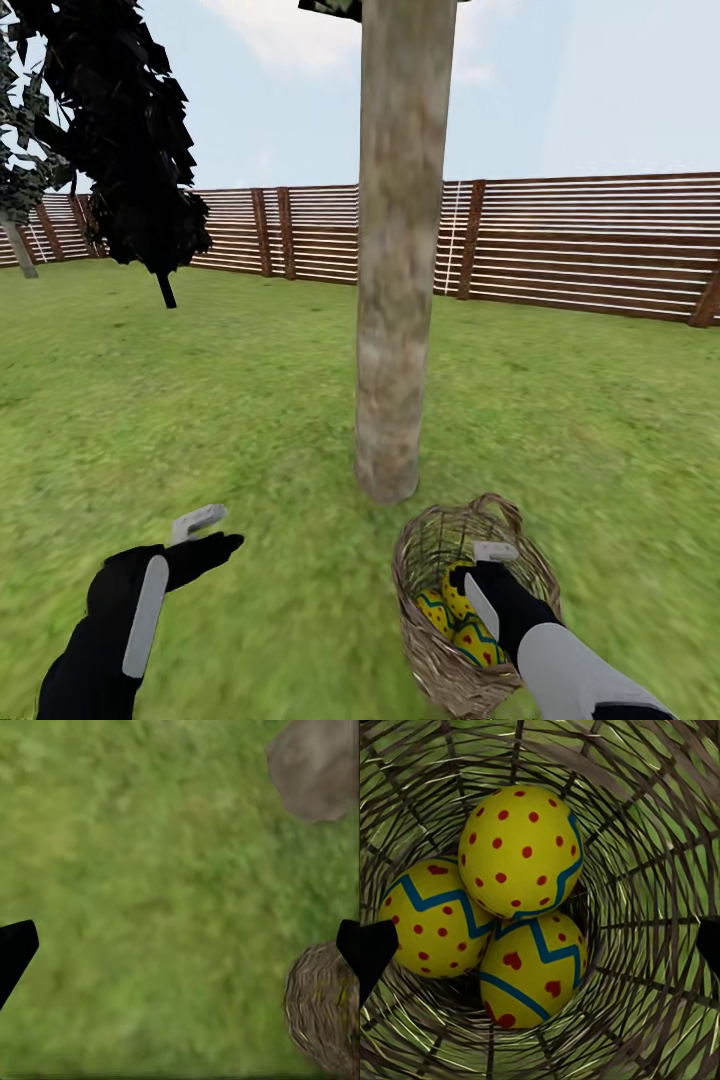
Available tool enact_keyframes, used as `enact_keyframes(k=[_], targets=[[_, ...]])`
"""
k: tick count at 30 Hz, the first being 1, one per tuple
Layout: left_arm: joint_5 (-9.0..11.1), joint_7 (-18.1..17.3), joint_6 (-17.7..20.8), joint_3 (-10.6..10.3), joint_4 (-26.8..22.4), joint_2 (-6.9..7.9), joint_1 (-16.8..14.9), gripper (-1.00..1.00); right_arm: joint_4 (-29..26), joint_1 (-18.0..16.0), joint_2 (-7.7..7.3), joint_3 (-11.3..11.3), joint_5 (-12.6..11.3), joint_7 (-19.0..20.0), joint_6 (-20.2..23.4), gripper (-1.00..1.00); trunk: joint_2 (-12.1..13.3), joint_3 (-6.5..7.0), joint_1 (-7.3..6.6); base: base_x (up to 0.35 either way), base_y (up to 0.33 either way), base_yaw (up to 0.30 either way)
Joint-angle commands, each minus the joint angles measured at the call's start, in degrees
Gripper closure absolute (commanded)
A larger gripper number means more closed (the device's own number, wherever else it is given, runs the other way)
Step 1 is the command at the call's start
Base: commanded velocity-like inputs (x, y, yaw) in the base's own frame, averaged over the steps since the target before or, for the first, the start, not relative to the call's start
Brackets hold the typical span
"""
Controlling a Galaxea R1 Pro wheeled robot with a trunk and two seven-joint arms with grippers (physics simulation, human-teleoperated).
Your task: Take the three Easter eggs out of the wicker basket on the lawn in the garden, then place them on the lawn next to a single tree (choose any tree) so that all three eggs are next to the same tree and none are left in the basket.
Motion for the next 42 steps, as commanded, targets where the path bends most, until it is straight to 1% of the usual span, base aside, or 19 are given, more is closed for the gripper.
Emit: enact_keyframes(k=[1,2,5,7,8,9,10,11,12,13,15,17,21,26,28,30,32,35,42], targets=[[0.3,0.2,0.7,-0.1,0.1,-0.61,-0.7,-1.0,-0.1,0.0,0.03,-0.1,-0.3,-0.2,0.5,-1.0,-0.4,-0.24,0.22,0.0,0.0,0.0],[0.3,0.3,0.9,-0.3,0.4,-0.81,-1.1,-1.0,-0.1,0.0,0.03,-0.1,-0.3,-0.2,0.7,-1.0,-0.8,-0.42,0.44,0.0,0.0,0.0],[0.2,1.7,1.5,-0.7,4.6,-1.48,-5.3,-1.0,-0.1,-0.1,0.02,-0.2,-0.4,-0.2,2.2,-1.0,-2.0,-0.96,1.09,0.0,0.0,0.0],[0.2,3.7,1.7,-0.9,12.0,-1.65,-10.7,-1.0,0.0,-0.2,0.01,-0.2,-0.4,-0.2,3.0,-1.0,-2.8,-1.32,1.53,0.0,0.0,0.0],[0.2,4.6,1.7,-1.0,19.7,-1.65,-16.0,-1.0,0.0,-0.4,-0.03,-0.3,-0.4,-0.2,3.2,-1.0,-3.2,-1.5,1.75,0.0,0.0,0.0],[0.3,5.0,1.7,-1.0,25.2,-1.64,-19.6,-1.0,0.0,-0.7,-0.04,-0.4,-0.4,-0.2,3.4,-1.0,-3.6,-1.68,1.97,0.0,0.0,0.0],[0.3,5.1,1.7,-1.0,27.9,-1.61,-21.4,-1.0,0.0,-0.9,-0.06,-0.4,-0.4,-0.2,3.5,-1.0,-4.0,-1.86,2.19,0.0,0.0,0.0],[0.3,5.3,1.7,-0.9,32.7,-1.6,-24.8,-1.0,0.0,-1.2,-0.1,-0.5,-0.4,-0.2,3.9,-1.0,-4.5,-2.04,2.41,0.0,0.0,0.0],[0.3,5.3,1.7,-0.9,34.7,-1.6,-26.3,-1.0,0.0,-1.4,-0.13,-0.5,-0.4,-0.2,4.2,-1.0,-4.9,-2.22,2.63,0.0,0.0,0.0],[0.3,5.5,1.7,-0.8,38.1,-1.66,-29.0,-1.0,0.0,-1.7,-0.25,-0.5,-0.4,-0.2,4.7,-1.0,-5.3,-2.4,2.85,0.0,0.0,0.0],[0.4,5.8,1.7,-0.6,42.4,-1.78,-32.9,-1.0,0.1,-2.3,-0.74,-0.7,-0.6,-0.2,5.8,-1.0,-6.1,-2.76,3.29,0.0,0.0,0.0],[0.4,6.0,1.7,-0.5,43.9,-1.92,-34.7,-1.0,0.1,-3.0,-1.0,-1.1,-1.1,-0.2,6.5,-1.0,-6.9,-3.11,3.73,0.0,0.0,0.0],[0.4,6.2,1.7,-0.5,44.8,-2.35,-36.4,-1.0,0.2,-6.6,-2.2,-1.6,-4.2,-0.1,11.4,-1.0,-8.5,-3.83,4.61,0.0,0.0,0.0],[0.4,6.2,1.6,-0.5,44.8,-2.33,-36.8,-1.0,0.4,-11.0,-2.41,-1.7,-5.6,-0.1,16.5,-1.0,-10.5,-4.73,5.71,0.0,0.0,0.0],[0.4,6.2,1.6,-0.5,44.8,-2.32,-36.8,-1.0,0.5,-12.3,-2.38,-1.8,-6.3,-0.1,18.0,-1.0,-10.5,-5.17,5.76,0.0,0.0,0.0],[0.4,6.2,1.5,-0.5,44.8,-2.32,-36.8,-1.0,0.5,-13.1,-2.3,-1.9,-7.7,-0.1,19.3,-1.0,-10.5,-5.62,5.81,0.0,0.0,0.0],[0.3,6.2,1.5,-0.5,44.8,-2.32,-36.8,-1.0,0.5,-13.8,-2.18,-1.9,-10.1,-0.2,20.9,-1.0,-10.5,-6.06,5.86,0.0,0.0,0.0],[0.3,6.2,1.5,-0.5,44.7,-2.32,-36.8,-1.0,0.6,-14.9,-2.12,-1.9,-12.0,-0.3,21.9,-1.0,-10.6,-6.72,5.94,0.0,0.0,0.0],[0.3,6.2,1.5,-0.4,42.8,-2.33,-36.8,-1.0,0.5,-15.8,-2.36,-1.9,-12.8,-1.7,22.1,-1.0,-10.7,-8.28,6.12,0.0,0.0,0.0]])
